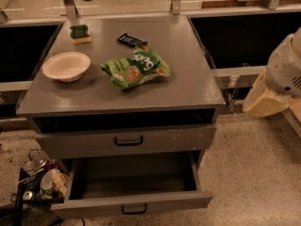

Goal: Close middle drawer

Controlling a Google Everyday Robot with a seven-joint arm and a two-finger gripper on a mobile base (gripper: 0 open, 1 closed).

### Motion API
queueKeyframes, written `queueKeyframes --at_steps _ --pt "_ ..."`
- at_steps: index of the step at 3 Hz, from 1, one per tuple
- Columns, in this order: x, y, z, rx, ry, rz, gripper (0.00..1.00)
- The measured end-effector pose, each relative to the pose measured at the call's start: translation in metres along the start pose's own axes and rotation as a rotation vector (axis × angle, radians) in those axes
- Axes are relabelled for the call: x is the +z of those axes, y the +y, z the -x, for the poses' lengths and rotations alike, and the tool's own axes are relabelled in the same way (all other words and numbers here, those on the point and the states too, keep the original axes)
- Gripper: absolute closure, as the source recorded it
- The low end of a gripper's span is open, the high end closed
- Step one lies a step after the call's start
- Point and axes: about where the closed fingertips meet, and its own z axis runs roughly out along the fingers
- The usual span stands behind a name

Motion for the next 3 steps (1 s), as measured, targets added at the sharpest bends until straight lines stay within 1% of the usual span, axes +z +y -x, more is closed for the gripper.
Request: queueKeyframes --at_steps 1,2,3 --pt "0.046 0.018 -0.026 0.057 0.043 0.064 1.0" --pt "0.092 0.033 -0.055 0.1 0.103 0.142 1.0" --pt "0.128 0.044 -0.079 0.132 0.171 0.207 1.0"
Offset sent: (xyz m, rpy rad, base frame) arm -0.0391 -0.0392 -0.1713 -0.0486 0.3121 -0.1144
